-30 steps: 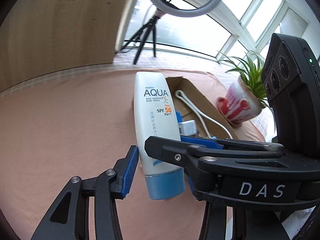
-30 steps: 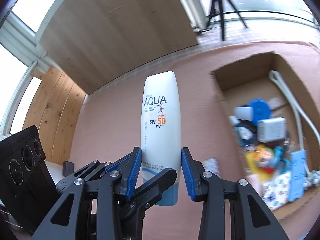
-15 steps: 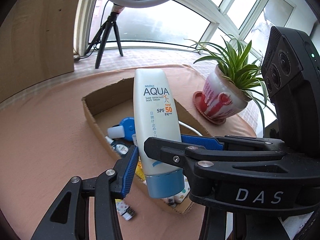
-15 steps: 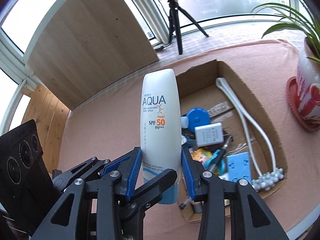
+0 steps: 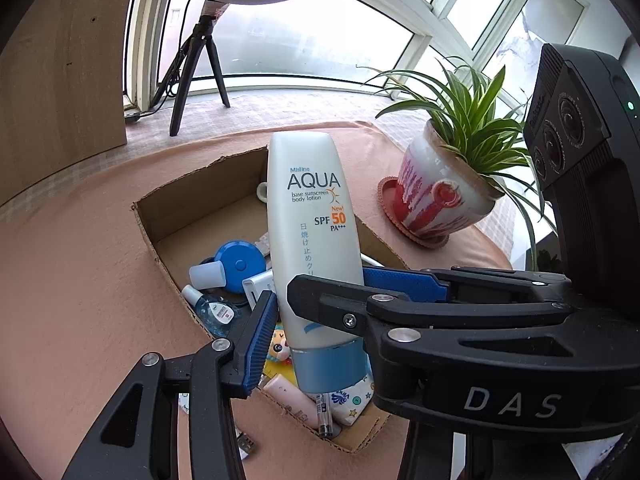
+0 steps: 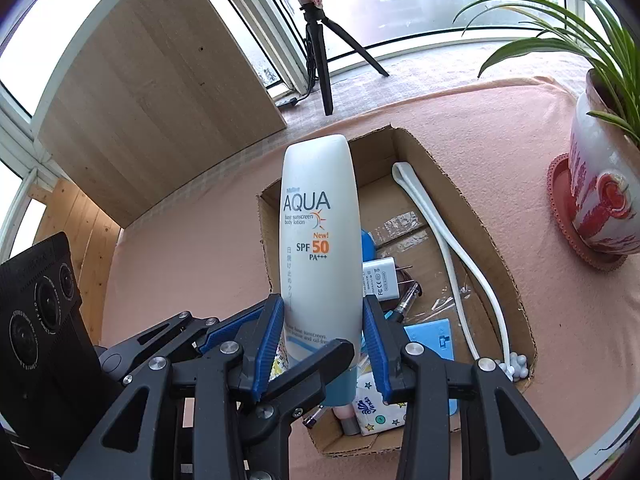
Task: Organize objects
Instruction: 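Carry the sunscreen tube over the box with the right gripper, then open the right gripper to drop the tube into the box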
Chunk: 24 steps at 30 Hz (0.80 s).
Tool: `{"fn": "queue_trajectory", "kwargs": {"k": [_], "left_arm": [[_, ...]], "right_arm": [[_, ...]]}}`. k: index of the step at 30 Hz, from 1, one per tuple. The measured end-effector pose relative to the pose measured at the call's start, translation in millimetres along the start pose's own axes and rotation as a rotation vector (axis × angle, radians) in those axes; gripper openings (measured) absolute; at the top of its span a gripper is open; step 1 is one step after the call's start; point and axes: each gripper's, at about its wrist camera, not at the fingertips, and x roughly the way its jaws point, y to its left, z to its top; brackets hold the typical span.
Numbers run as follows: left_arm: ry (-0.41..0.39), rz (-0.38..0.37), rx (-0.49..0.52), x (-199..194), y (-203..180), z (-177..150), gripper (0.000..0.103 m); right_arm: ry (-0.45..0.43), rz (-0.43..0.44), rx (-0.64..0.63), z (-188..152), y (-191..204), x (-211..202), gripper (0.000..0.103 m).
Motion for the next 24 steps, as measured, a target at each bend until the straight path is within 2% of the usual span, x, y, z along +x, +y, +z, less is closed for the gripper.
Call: {"fn": "queue_trajectory", "kwargs": {"k": [1,3,6,7,16,24], "left_arm": [[0.0,-0.004,0.003,0.7,0.1,0.3,0.056],[0.015,0.038,0.015,3.9,0.0,0.5,0.076],[0.005,0.061,0.022,2.0,2.8,0.1,0.077],[0.006,0.065,0.019,1.4,4.9,0.0,0.077],[-0.003,0.091,0.033,-12.2,14.0,-3.7,0.077],[-0.011,0.17,0.069,-32.6,17.3,-17.2,0.077]], "right_arm": [[0.0,-0.001,0.0,0.5,-0.6,0.2,0.037],[-0.009,0.002,0.002,1.4,-0.9,-0.3,0.038],[-0.038,-0.042,0.001,2.7,-1.9,1.1,0.06],[-0.042,-0.056,0.005,2.8,-3.5,1.6,0.061],[-0.043,-0.066,0.022,-2.4,-5.1,-2.3,0.061],[-0.068,-0.075,0.01,-13.2,5.7,-11.3,0.061]]}}
